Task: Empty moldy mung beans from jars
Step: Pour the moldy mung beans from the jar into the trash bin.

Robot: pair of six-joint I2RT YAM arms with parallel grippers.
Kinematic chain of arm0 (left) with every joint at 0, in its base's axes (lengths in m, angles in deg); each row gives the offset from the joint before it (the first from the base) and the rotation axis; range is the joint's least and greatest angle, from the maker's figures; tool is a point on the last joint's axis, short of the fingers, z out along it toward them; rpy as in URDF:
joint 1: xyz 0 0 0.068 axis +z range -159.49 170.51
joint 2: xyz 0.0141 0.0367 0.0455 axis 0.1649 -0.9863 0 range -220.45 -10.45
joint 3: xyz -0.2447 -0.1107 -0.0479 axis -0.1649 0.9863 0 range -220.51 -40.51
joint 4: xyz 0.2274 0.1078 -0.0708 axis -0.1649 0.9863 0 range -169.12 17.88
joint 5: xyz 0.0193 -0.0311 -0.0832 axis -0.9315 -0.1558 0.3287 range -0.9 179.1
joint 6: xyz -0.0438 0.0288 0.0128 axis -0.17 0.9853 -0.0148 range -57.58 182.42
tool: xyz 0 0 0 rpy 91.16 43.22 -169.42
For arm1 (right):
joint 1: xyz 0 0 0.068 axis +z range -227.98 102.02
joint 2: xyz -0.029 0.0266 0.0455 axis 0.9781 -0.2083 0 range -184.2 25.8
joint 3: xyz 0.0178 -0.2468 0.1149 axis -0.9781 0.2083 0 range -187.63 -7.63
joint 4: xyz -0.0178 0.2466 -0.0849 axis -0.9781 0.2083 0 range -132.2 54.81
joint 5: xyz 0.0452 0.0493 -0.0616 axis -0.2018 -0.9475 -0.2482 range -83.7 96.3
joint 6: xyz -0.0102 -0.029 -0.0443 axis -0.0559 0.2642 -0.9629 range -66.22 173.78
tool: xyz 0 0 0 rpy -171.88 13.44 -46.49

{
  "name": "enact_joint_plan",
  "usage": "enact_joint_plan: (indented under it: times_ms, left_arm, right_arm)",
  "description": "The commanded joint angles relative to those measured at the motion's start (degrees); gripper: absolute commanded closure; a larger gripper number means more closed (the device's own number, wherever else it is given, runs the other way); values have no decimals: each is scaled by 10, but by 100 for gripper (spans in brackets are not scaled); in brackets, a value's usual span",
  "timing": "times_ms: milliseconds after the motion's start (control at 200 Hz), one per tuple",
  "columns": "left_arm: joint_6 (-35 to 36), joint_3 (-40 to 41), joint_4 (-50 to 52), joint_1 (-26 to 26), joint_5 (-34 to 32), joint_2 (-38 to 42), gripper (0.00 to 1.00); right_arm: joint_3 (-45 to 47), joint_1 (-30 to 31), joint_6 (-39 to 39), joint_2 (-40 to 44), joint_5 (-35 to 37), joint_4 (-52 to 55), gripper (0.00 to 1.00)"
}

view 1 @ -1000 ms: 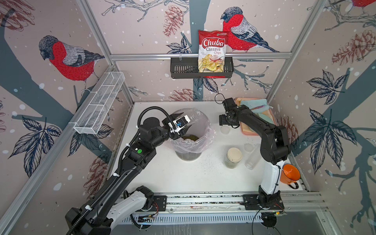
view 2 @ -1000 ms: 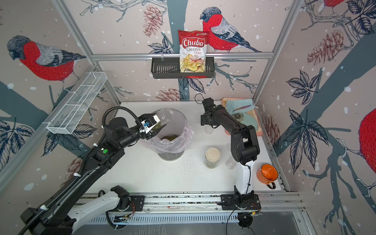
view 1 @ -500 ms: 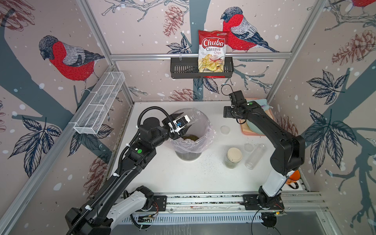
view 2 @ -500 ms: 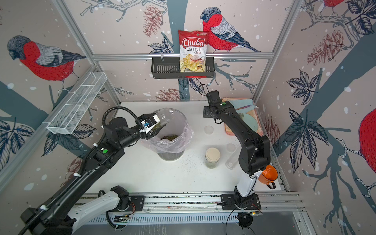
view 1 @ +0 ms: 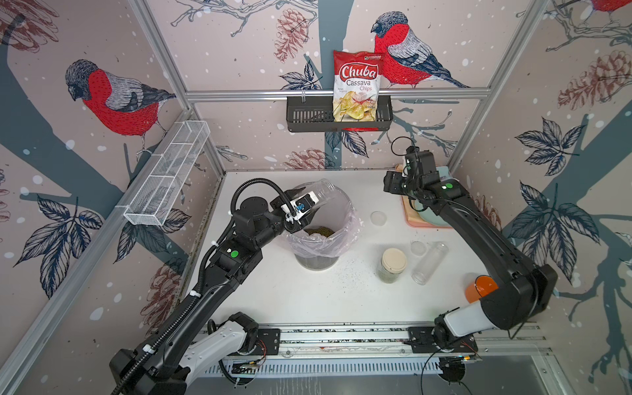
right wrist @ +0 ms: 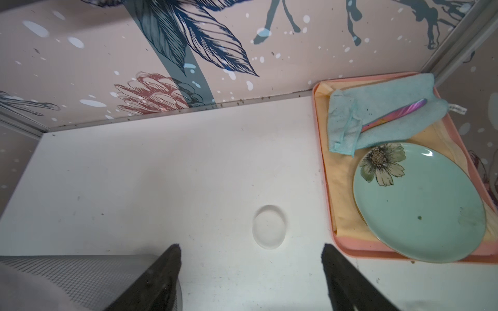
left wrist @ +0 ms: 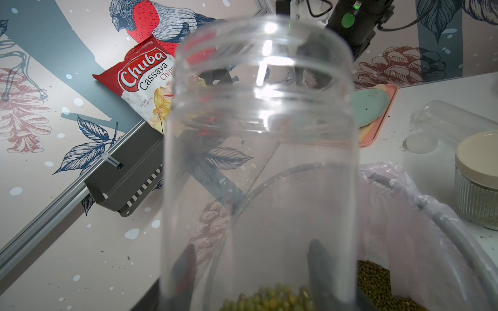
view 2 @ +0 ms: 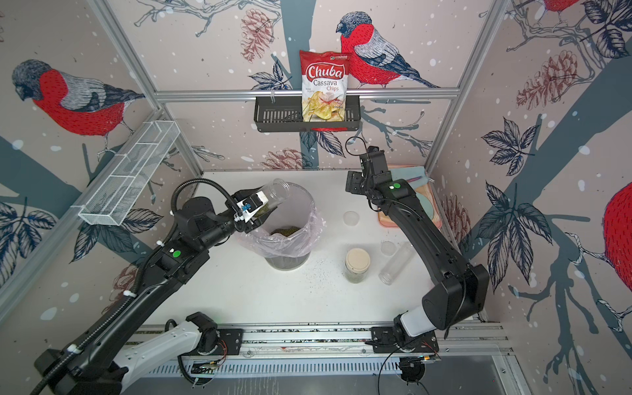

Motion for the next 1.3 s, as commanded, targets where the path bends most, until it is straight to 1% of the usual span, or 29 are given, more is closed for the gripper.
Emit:
enact_joint_plan:
  times_ms: [0, 315, 405, 485, 590, 685, 815, 981, 1086, 1186, 1296]
  left_arm:
    - [15, -15, -38, -1, -22, 6, 100]
    - [36, -49, -4, -1, -77, 1, 100]
    - [44, -53, 8, -1, -93, 5, 100]
    - [53, -51, 13, -1, -109, 12, 100]
    - [69, -46, 15, -1, -133, 14, 100]
    - [88, -44, 15, -1, -157, 10, 100]
    - [109, -43, 8, -1, -175, 8, 100]
    - [150, -42, 2, -6, -203, 3, 100]
    - [190, -27, -14, -20, -240, 6, 100]
    - [233, -18, -26, -31, -279, 6, 100]
    - [279, -3, -49, -40, -309, 10, 100]
  right_arm:
    - [16, 0, -15, 28, -18, -60, 17]
    - [18, -6, -48, 63, -31, -59, 16]
    - [-9, -20, -51, 58, -37, -54, 16]
    - [-48, -32, -50, 47, -70, -53, 16]
    - [-105, -33, -49, 23, -113, -57, 16]
    - [-161, -30, -50, -3, -148, -56, 16]
    - [-231, -18, -69, -35, -215, -54, 15]
    - [-361, -5, -120, -92, -297, 14, 15]
    - [-427, 5, -140, -129, -348, 55, 16]
    - [-444, 18, -157, -146, -388, 79, 16]
    - [-435, 38, -178, -149, -396, 91, 16]
